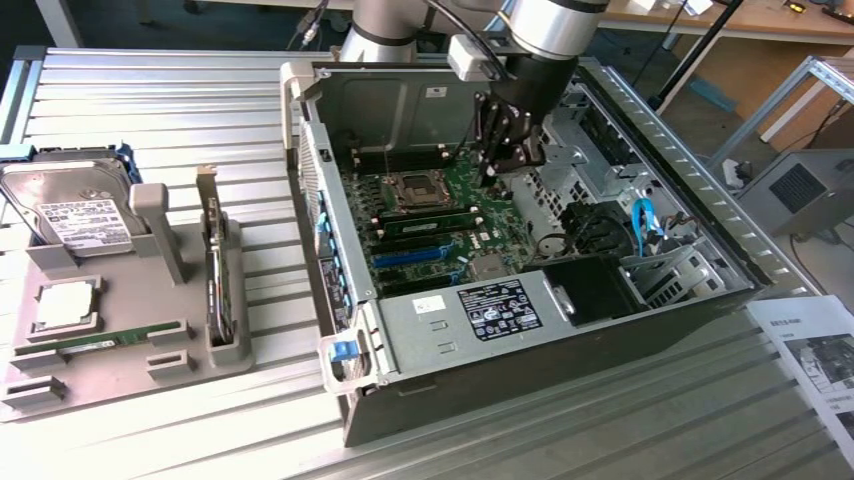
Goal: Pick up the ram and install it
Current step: 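Press down the ram until it locks into place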
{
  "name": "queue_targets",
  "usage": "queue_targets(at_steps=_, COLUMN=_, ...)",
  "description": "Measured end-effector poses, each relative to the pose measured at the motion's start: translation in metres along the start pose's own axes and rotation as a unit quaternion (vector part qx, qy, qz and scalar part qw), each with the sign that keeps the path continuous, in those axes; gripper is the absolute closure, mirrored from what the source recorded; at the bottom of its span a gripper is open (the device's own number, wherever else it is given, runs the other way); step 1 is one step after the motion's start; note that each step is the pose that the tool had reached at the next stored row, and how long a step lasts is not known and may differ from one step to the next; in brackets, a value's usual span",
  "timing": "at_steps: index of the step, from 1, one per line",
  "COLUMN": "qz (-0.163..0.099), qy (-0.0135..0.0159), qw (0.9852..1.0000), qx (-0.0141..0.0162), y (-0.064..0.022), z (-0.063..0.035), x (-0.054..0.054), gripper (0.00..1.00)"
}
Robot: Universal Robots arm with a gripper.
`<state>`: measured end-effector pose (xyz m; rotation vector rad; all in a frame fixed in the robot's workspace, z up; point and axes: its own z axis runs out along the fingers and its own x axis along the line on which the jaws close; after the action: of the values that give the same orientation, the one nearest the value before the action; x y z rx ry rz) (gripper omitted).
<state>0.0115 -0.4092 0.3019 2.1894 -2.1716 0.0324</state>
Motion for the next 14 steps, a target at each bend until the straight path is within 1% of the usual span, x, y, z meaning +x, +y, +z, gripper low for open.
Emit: queue_targets(at_steps=14, qz=0.000, qy=0.0001, qw=1.0000, qx=0.0000, y=-0.0005, z=0.0143, x=-0.001, gripper=0.89)
